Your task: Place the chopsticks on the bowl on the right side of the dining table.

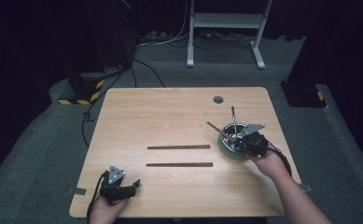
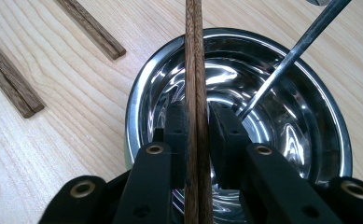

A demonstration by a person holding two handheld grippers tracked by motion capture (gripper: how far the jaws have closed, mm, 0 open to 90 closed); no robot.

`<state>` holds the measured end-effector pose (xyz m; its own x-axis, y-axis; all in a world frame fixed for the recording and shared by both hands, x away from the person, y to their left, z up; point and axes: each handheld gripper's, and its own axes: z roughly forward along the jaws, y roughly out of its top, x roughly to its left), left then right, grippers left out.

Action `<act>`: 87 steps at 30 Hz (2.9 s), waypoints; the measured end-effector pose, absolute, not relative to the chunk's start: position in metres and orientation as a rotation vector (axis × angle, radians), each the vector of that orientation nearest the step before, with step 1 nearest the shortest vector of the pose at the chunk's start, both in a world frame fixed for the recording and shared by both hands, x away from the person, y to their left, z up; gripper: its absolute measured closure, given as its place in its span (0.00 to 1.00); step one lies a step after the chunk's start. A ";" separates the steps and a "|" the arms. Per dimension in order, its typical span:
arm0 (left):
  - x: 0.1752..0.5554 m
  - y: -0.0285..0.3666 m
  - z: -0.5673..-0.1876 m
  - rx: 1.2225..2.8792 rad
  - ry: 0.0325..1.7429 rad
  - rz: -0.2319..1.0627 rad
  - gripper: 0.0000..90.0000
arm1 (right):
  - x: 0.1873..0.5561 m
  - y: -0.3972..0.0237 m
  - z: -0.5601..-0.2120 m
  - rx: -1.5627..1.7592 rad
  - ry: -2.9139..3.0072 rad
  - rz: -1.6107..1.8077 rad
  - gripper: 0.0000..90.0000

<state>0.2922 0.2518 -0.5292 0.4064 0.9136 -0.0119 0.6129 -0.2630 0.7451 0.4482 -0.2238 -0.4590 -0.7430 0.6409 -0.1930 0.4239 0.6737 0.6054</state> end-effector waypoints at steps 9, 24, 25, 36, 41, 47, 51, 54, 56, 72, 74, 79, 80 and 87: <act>0.292 0.252 -0.529 1.982 1.294 0.566 0.23 | 0.444 -0.229 -0.450 0.876 2.467 0.818 0.78; 0.292 0.251 -0.529 1.968 1.319 0.576 0.24 | 0.349 -0.246 -0.484 1.056 2.088 1.033 0.94; 0.292 0.251 -0.529 1.968 1.318 0.577 0.24 | 0.348 -0.248 -0.486 1.079 2.079 1.043 0.94; 0.291 0.252 -0.529 1.972 1.317 0.580 0.24 | 0.343 -0.260 -0.502 1.178 1.987 1.050 0.98; 0.291 0.252 -0.529 1.970 1.317 0.579 0.24 | 0.344 -0.259 -0.504 1.176 1.973 1.030 0.98; 0.291 0.252 -0.529 1.971 1.317 0.579 0.25 | 0.345 -0.261 -0.505 1.194 1.951 1.031 0.97; 0.291 0.252 -0.529 1.971 1.317 0.579 0.25 | 0.346 -0.262 -0.505 1.202 1.938 1.032 0.97; 0.291 0.252 -0.529 1.970 1.317 0.579 0.24 | 0.347 -0.264 -0.506 1.220 1.925 1.036 0.97; 0.291 0.252 -0.529 1.971 1.317 0.579 0.24 | 0.348 -0.265 -0.506 1.218 1.927 1.037 0.97; 0.291 0.252 -0.529 1.970 1.318 0.580 0.24 | 0.355 -0.280 -0.504 1.257 1.882 1.024 0.96; 0.291 0.252 -0.529 1.970 1.318 0.580 0.25 | 0.358 -0.280 -0.503 1.257 1.879 1.017 0.96; 0.291 0.252 -0.529 1.970 1.319 0.580 0.25 | 0.366 -0.283 -0.501 1.251 1.886 0.994 0.96; 0.291 0.252 -0.529 1.970 1.318 0.580 0.25 | 0.368 -0.284 -0.501 1.262 1.891 0.993 0.96; 0.291 0.252 -0.529 1.970 1.318 0.579 0.25 | 0.376 -0.286 -0.502 1.291 1.895 0.967 0.95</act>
<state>0.2914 0.2517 -0.5290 0.3863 0.9223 -0.0106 0.6160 -0.2495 0.7472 0.3765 -0.2859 -0.5019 -0.3115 0.9449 -0.1012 0.4728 0.2464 0.8460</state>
